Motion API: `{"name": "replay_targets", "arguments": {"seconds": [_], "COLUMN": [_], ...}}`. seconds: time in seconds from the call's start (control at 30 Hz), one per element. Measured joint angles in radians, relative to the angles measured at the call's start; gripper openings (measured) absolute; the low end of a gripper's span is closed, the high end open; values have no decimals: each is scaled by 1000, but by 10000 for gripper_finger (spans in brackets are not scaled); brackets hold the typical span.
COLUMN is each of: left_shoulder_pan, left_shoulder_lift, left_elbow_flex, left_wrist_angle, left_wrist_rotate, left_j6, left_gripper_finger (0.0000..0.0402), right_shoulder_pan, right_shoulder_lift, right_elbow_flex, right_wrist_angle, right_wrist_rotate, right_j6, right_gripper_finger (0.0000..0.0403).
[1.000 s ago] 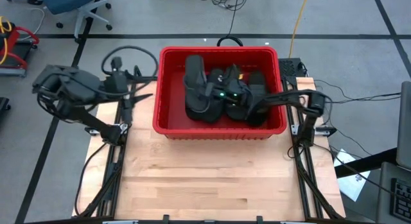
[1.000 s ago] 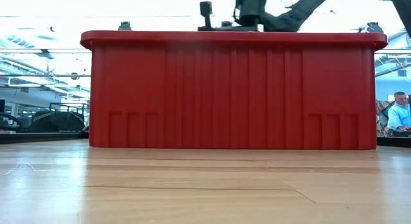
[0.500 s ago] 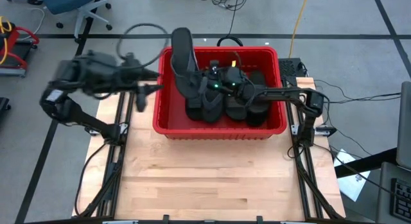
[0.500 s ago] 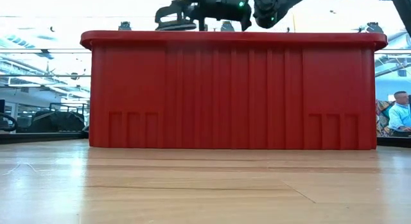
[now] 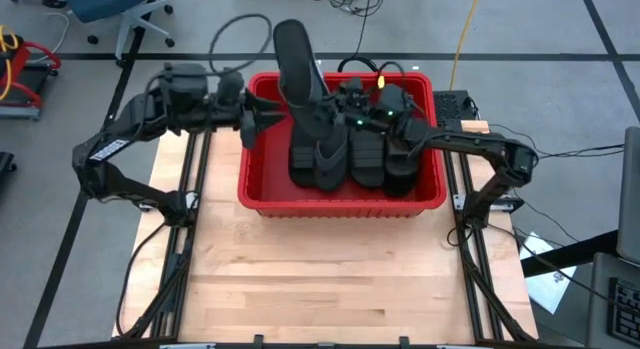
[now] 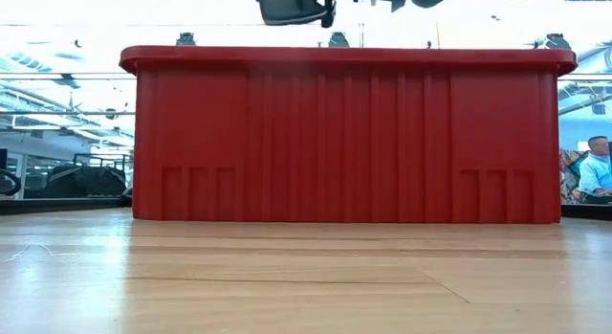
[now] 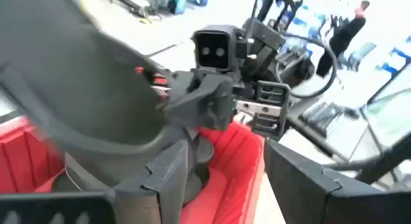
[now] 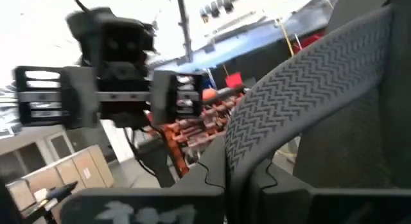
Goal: Pick and place slides into bin
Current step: Put the black slipper into the red bin
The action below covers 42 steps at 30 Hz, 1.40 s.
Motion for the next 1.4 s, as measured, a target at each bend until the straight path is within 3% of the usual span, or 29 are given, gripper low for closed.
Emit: {"name": "replay_targets", "arguments": {"seconds": [0.13,0.43,0.57,0.93,1.17,1.4], "left_shoulder_pan": [14,67,83,144,175,188], "left_shoulder_lift": [-10,2,8,33,54,82], "left_elbow_flex": [1,-1,0,0,0,-1], "left_wrist_angle": [22,118,153,198,228,236], "left_wrist_rotate": [-23,109,119,176,263,276], "left_j6": [-74,-180,-190,-187,-177,-165], "left_gripper_finger": [231,348,375,358,352,351], "right_shoulder_pan": [-17,-39,-38,-42,-34,-23], "right_shoulder_lift": [-35,-65,-63,-64,-63,-63], "right_elbow_flex": [0,0,0,0,0,0], "right_wrist_angle": [25,89,150,209,207,199], "right_wrist_rotate": [-38,-89,-109,-136,-139,-141], "right_j6": [14,92,130,207,209,205], "right_gripper_finger": [0,0,0,0,0,0]}}
